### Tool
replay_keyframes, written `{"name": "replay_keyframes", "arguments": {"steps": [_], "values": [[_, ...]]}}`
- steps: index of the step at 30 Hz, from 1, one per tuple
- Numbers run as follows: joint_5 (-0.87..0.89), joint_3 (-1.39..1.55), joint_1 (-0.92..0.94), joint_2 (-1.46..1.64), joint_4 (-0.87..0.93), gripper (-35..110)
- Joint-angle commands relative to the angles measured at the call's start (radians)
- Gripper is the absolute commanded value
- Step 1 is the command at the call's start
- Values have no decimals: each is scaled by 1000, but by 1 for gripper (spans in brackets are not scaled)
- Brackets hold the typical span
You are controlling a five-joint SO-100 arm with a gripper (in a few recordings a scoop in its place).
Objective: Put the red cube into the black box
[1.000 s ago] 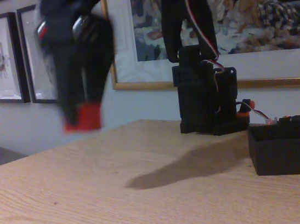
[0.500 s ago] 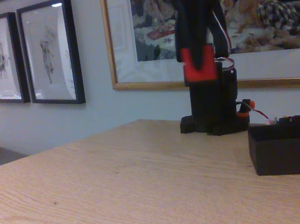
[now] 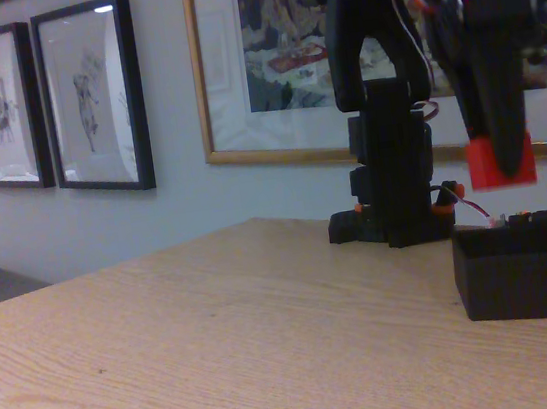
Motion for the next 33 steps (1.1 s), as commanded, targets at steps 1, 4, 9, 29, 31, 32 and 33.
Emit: {"name": "replay_keyframes", "arguments": {"steps": [1, 4, 9, 29, 31, 32, 33], "values": [[-31, 40, 38, -12, -26, 2], [-34, 100, 43, -38, -104, 2], [-51, 144, 71, -72, -163, 3], [-9, 75, 58, -34, -64, 23], [3, 46, 15, 3, -41, 21], [9, 37, -18, 31, -34, 20], [18, 32, -61, 58, -31, 19]]}}
